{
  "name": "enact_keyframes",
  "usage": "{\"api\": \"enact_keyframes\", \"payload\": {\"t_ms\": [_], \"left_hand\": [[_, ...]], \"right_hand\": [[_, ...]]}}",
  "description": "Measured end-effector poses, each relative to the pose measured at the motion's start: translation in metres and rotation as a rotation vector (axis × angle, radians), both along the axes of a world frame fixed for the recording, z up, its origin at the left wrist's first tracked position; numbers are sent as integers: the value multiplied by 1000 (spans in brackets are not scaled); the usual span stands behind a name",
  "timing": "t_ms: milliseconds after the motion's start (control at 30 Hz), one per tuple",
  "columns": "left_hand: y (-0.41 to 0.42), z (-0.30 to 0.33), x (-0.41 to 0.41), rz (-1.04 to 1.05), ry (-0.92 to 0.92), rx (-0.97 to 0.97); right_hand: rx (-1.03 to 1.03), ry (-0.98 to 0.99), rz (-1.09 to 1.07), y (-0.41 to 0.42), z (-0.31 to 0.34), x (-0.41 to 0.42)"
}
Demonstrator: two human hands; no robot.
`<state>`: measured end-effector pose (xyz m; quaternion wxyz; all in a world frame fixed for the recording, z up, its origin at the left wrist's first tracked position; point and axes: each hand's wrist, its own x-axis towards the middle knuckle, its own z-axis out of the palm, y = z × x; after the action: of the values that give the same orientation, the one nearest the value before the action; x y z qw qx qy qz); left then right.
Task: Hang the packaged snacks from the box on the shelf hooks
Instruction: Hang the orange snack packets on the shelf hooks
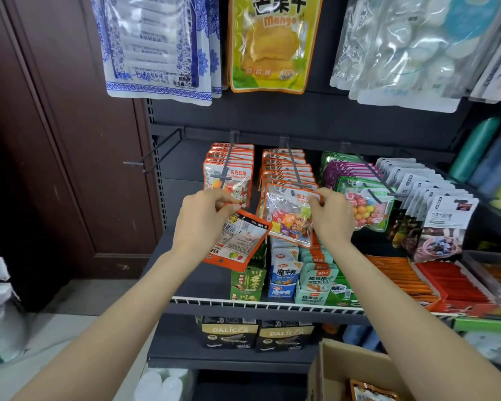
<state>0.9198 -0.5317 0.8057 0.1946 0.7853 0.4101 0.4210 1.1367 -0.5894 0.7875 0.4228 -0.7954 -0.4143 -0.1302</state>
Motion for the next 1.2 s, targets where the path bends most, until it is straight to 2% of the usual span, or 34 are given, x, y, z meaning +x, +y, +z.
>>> {"api": "enact_keyframes", "payload": {"t_ms": [200, 300, 400, 533, 700, 767, 867, 933, 1033, 1200], "left_hand": [[-1, 4, -3, -1, -52, -64], [-1, 7, -6, 8, -100, -111], [4, 4, -11, 17, -190, -232], [8, -4, -14, 32, -351, -476], [9, -11, -14, 32, -565, -773], [9, -14, -14, 27, -657, -883], [16, -26, -18, 30, -748, -975], [21, -36, -23, 39, -679, -939], [20, -42, -29, 10, -396, -707], [15, -38, -39, -187, -478, -381]], "right_hand": [[-137, -142, -71, 10, 7, 3], [-88, -156, -56, 4, 5, -5], [5, -150, 101, -16, -9, -22], [-83, -131, 271, -43, -30, -32], [-321, -378, 590, -41, -45, -44], [-253, -314, 650, -35, -46, -50], [-80, -111, 650, -27, -38, -61], [-38, -3, 632, -22, -27, -69], [-96, 180, 586, -11, -12, -77], [-97, 420, 621, 13, -9, -85]]}}
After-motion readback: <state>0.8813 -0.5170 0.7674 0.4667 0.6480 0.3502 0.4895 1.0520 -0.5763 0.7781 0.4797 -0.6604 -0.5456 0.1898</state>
